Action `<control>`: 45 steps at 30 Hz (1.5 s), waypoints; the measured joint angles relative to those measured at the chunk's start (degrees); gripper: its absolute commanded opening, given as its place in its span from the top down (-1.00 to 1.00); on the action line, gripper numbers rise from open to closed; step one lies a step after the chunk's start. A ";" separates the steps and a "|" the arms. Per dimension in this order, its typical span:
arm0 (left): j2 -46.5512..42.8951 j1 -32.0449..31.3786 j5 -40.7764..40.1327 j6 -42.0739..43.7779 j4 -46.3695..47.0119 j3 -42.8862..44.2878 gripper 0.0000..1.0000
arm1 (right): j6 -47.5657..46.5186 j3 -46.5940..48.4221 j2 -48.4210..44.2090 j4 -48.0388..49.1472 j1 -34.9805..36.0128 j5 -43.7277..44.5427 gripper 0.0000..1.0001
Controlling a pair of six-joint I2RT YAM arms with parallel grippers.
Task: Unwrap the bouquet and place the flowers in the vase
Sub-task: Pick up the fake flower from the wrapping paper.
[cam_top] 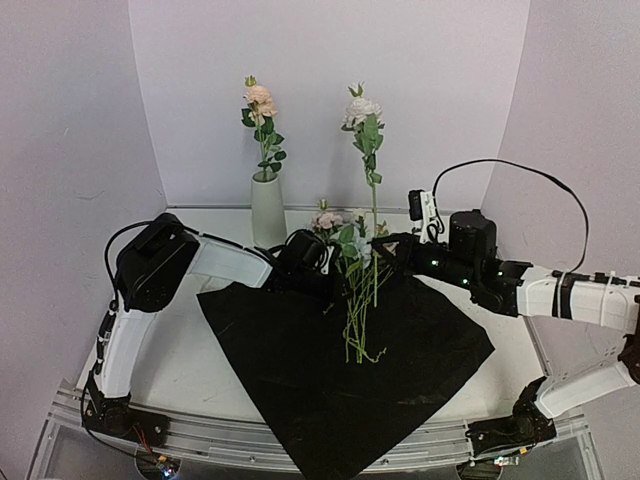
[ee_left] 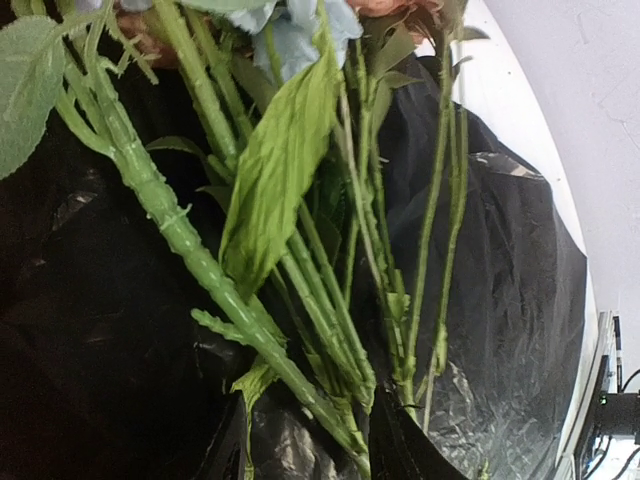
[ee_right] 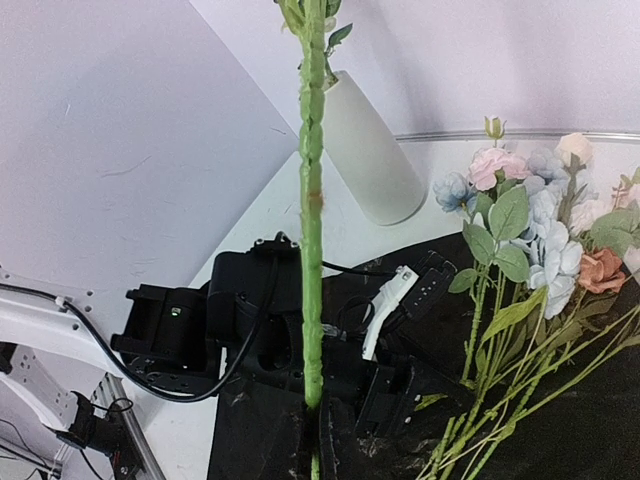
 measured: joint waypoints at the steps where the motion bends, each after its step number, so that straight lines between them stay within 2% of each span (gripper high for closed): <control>1: -0.58 0.01 0.00 -0.02 -0.42 -0.05 0.05 | -0.32 0.00 -0.51 -0.28 0.00 0.14 1.00; 16: -15.19 0.00 0.30 0.93 -1.46 -1.33 -0.48 | -6.10 -0.32 -7.69 -1.20 0.00 -0.21 1.00; 18: -16.96 0.00 0.43 1.24 -1.42 -1.48 -0.59 | -6.46 -0.41 -8.22 -1.18 0.00 -0.43 1.00; 21: -19.42 -0.04 0.86 1.40 -1.38 -1.63 -0.87 | -7.06 -0.51 -8.65 -1.19 0.00 -1.00 1.00; 23: -20.67 -0.08 1.30 1.32 -1.40 -1.63 -0.94 | -7.40 -0.51 -8.65 -1.20 0.00 -1.48 1.00; 27: -23.18 -0.19 2.28 1.86 -1.30 -1.63 -0.93 | -7.71 -0.53 -8.65 -1.18 0.00 -2.08 1.00; 36: -26.85 -0.44 5.49 3.95 2.08 -1.40 -0.75 | -7.71 -0.54 -8.65 -1.14 0.00 -3.52 1.00; 45: -26.99 -0.44 7.54 6.69 3.63 3.92 -0.66 | -7.71 -0.76 -8.68 -0.72 0.00 -5.10 1.00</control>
